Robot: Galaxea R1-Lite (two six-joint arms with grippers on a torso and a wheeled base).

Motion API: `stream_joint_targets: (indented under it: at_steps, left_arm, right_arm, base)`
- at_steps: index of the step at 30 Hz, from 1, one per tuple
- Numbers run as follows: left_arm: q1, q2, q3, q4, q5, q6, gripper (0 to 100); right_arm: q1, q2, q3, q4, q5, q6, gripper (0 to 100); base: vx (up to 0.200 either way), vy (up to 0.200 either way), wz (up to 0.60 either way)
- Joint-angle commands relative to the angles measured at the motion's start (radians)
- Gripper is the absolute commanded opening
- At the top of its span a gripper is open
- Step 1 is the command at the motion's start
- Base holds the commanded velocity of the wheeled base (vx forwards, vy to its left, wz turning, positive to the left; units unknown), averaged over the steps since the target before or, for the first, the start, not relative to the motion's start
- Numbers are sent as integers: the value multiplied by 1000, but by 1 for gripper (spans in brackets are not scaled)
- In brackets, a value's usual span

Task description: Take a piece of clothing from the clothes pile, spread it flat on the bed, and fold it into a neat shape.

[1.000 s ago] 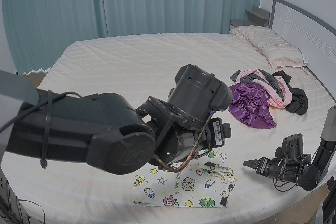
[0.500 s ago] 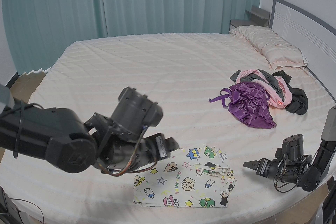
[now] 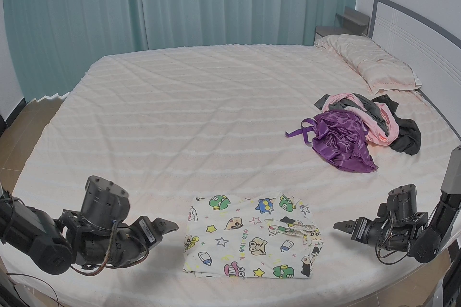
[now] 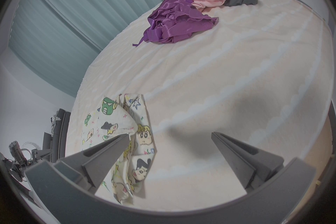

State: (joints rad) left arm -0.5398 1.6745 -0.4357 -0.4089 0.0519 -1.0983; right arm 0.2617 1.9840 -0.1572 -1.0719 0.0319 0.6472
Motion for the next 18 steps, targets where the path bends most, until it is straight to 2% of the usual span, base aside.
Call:
stream_joint_targets:
  at_steps: [1,6,9,13,15,18]
  left_arm:
    - [121,-18,114,-82,-101,-25,100]
    - [159,50,101,-96,-181,-29,100]
    - [173,136,65,-100,-178,-29,100]
    - [175,157,71,-128,-188,-23,100]
    - [173,143,97,-182,-233,-22,100]
    - [173,137,120,-212,-256,-23,100]
  right_arm:
    - [1,-1,-1,-10,2,2,100]
    - [22,-1,4,-76,0,89,100]
    - [42,2,2,-95,0,115,100]
    - [73,-1,-2,-100,2,154,100]
    - [105,1,-15,-114,0,207,100]
    - [119,9,-44,-134,-1,235,100]
  base:
    - [0,0,0]
    - [0,0,0]
    - [0,0,0]
    - [0,0,0]
    - [0,0,0]
    - [0,0,0]
